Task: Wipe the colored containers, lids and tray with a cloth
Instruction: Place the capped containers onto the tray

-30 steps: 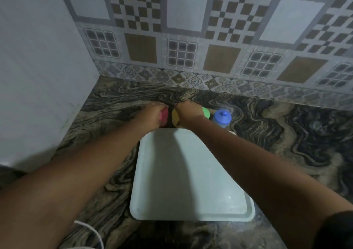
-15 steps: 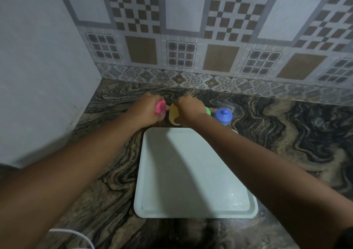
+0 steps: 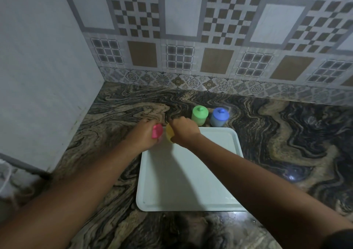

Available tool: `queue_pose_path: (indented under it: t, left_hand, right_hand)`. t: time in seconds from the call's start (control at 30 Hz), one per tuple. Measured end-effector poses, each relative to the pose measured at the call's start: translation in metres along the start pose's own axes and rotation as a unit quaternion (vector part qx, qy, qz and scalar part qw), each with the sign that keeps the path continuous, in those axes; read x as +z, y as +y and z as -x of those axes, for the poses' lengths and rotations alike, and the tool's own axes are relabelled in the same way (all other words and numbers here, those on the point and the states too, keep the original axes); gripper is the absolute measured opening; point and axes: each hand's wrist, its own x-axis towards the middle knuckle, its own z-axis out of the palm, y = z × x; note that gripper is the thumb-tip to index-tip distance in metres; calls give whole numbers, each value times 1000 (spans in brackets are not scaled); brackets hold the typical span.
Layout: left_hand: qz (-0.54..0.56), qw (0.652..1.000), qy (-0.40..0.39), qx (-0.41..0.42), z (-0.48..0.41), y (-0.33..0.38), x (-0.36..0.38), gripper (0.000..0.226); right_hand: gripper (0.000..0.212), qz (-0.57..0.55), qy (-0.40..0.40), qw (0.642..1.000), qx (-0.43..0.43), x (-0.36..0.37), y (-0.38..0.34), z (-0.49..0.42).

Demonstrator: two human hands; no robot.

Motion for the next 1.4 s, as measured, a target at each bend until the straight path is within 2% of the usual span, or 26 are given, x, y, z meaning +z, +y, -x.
queue_pose_path:
  t: [0.23,0.37,0.5,0.6,0.7,0.83,0.9,1.03,1.1,1.27,1.4]
  left_hand:
    - [5,1000,15,-21,4,-1,5,60]
    - [-6,999,19,-30,6,2,5,68]
    - [-33,998,-6,-59,14,10,-2,97]
    - [-35,997,-4,-62,21,12,-11,104]
    - [-26,998,22,-47,25,17,-28,98]
    - [-4,994,112,-4,16,36,-44,72]
    - [-5,992,126,16,4,57,-41,64]
    - [-11,994,97,53,-31,105,-16,61]
    - [-24,995,69,62,-51,124,0,65]
    - [-89,995,-6,37,-94,149,34,82]
    - [-102,994,-33,23,-110,148,51,74]
  right_hand:
    - [46,-12,21,999,-25,12,-7,1]
    - [62,-14,24,999,-24,13,-6,3]
    - [90,-18,5,1000,-20,13,-7,7]
    - [101,-24,5,1000,-14,10,-2,13]
    - [103,-57,35,998,5,1,13,22]
    - [100,-98,67,990,80,-13,49,39]
    - [94,-116,94,982,115,-19,71,48]
    - [73,-142,113,969,170,-27,114,59]
    - [70,-137,106,966,194,-26,130,58]
    - [85,-161,70,960,218,-15,152,41]
    - [97,-195,60,953,224,-5,162,27]
